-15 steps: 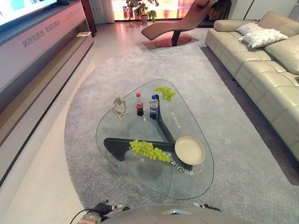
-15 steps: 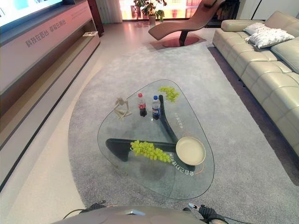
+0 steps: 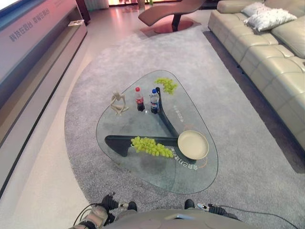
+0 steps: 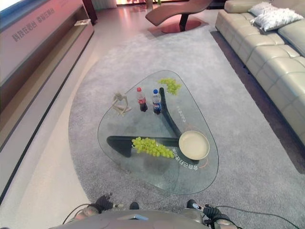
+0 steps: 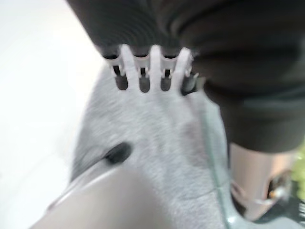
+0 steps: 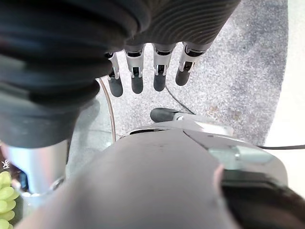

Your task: Pick up fruits into the plate

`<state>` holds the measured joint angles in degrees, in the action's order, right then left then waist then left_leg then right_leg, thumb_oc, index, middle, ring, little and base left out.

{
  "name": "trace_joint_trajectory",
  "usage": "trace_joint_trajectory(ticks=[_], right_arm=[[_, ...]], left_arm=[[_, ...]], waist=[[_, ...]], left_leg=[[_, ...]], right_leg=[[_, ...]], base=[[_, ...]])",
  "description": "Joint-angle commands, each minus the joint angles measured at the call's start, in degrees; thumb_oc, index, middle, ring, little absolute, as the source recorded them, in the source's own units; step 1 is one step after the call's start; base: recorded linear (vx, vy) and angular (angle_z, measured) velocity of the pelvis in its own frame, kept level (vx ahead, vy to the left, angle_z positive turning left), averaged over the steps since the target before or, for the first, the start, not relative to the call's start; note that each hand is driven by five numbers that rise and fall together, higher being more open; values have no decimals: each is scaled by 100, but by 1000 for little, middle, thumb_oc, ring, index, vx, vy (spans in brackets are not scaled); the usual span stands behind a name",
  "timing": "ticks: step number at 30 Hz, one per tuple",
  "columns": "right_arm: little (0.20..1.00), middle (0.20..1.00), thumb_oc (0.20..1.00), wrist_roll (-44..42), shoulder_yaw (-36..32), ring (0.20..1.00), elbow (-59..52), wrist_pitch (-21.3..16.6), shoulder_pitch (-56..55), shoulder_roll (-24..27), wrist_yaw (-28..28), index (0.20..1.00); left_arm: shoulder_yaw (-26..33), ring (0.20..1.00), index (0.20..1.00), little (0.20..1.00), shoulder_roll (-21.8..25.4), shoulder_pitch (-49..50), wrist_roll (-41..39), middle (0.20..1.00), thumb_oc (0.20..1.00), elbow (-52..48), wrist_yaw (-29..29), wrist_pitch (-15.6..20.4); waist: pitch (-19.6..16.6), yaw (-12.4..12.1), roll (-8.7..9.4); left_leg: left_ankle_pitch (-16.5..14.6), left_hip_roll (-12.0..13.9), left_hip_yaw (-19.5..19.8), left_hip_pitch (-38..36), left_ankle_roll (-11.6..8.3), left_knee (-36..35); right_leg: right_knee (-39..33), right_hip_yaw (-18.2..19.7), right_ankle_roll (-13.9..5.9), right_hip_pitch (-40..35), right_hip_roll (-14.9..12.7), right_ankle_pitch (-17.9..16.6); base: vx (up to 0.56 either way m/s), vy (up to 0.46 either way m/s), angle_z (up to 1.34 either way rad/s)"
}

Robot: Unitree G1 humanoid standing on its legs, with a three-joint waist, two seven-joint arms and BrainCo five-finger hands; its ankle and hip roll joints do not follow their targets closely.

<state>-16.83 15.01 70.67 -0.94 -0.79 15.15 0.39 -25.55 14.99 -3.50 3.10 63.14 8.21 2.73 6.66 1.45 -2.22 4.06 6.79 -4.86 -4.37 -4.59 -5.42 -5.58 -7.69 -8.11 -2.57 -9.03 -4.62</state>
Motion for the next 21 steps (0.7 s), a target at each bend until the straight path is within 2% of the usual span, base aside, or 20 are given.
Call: trace_joint_trajectory(ticks=[1, 5, 9, 11, 12, 17, 21], right_arm=[[1000, 1000, 1000, -51, 144, 1000, -134, -62, 713, 191, 105, 1000], [1000, 1000, 1000, -113, 165, 1000, -210, -138, 834, 356, 156, 1000], [1000, 1000, 1000, -214, 199, 1000, -342, -236, 933, 500, 175, 1000], [1000, 1000, 1000, -244, 206, 1000, -365, -245, 958, 523, 177, 1000], [1000, 1000, 1000, -351, 239, 1000, -434, -272, 1007, 568, 164, 1000], [1000, 1000, 1000, -711, 270, 1000, -605, -407, 1195, 616, 130, 1000], [1000, 1000, 1000, -989, 296, 1000, -797, -452, 1332, 635, 81, 1000]], left_arm=[[-78, 1000, 1000, 1000, 421, -959, 429, 1000, 1000, -482, 492, 268], [-94, 1000, 1000, 1000, 752, -1265, 685, 1000, 1000, -960, 737, 227], [-121, 1000, 1000, 1000, 1374, -1723, 988, 1000, 1000, -1539, 879, 100], [-137, 1000, 1000, 1000, 1507, -1823, 1053, 1000, 1000, -1625, 878, 83], [-150, 1000, 1000, 1000, 1801, -2041, 1160, 1000, 1000, -1821, 921, 13], [-185, 1000, 1000, 1000, 2458, -2712, 1309, 1000, 1000, -2250, 1012, -164], [-305, 1000, 1000, 1000, 2754, -3302, 1597, 1000, 1000, -2301, 1031, -341]], waist=[[727, 23, 43], [913, 68, -26], [1154, 137, -74], [1198, 147, -77], [1316, 162, -77], [1697, 192, -73], [1952, 240, -81]], left_leg=[[-638, -296, -176, -224, 222, 117], [-576, -297, -160, -58, 201, 128], [-499, -309, -138, 156, 181, 140], [-488, -314, -127, 197, 178, 145], [-460, -319, -119, 297, 168, 170], [-413, -339, -57, 620, 153, 279], [-349, -353, -32, 851, 147, 289]], right_leg=[[448, 235, 110, 27, 65, 376], [496, 292, 129, 217, 72, 362], [574, 367, 171, 458, 107, 353], [588, 379, 179, 503, 114, 352], [622, 393, 201, 599, 127, 348], [743, 417, 265, 941, 183, 324], [846, 432, 294, 1238, 236, 296]], base=[[-68, 50, -9], [-74, 45, -8], [-75, 22, -2], [-53, -1, 2], [-55, -18, 2], [-71, -40, -1], [-70, -30, -1]])
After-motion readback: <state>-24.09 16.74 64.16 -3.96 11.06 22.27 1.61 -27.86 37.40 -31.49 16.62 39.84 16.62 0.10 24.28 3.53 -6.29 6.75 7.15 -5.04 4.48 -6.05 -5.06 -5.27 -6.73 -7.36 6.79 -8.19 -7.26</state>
